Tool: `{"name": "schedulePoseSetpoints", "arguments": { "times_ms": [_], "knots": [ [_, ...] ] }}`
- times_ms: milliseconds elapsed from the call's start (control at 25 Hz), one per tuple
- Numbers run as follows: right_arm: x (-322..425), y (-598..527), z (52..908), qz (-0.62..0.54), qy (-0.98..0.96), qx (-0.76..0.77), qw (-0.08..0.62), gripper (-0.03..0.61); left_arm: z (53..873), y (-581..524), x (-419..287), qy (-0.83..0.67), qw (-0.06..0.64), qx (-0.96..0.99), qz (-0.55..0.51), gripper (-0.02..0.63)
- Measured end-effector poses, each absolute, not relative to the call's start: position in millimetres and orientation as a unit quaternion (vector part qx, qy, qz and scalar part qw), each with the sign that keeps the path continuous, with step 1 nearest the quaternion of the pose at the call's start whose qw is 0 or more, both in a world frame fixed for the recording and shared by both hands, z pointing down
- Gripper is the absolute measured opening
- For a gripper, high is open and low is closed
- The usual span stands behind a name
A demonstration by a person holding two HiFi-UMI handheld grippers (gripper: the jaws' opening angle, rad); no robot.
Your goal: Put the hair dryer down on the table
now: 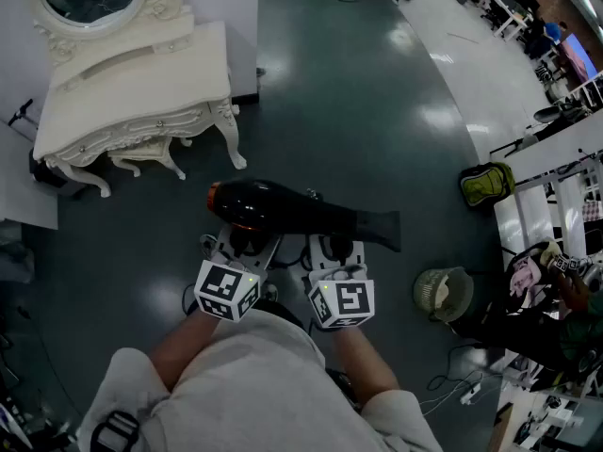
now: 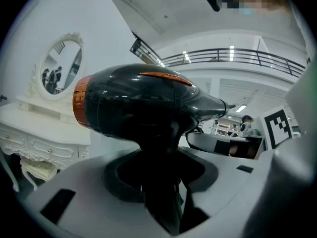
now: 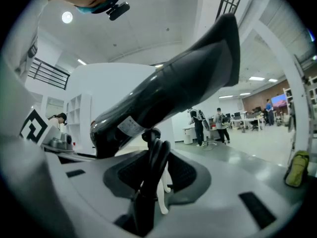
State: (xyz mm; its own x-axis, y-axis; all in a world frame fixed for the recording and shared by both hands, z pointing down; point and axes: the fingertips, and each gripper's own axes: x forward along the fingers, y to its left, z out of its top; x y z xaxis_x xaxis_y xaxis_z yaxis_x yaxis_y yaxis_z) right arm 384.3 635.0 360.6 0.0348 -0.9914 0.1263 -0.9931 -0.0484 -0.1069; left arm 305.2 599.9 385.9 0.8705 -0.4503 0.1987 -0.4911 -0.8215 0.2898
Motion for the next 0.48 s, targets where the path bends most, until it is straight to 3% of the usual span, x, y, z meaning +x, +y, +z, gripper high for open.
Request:
{"name": "schedulePoseSetpoints", "arguments": {
  "times_ms": [480],
  "knots": [
    [322, 578, 366, 0.078, -0.729, 0.679, 0.016, 0.13, 391, 554, 240, -0.304, 0.169, 0.936, 0.059, 0.178]
  ]
}}
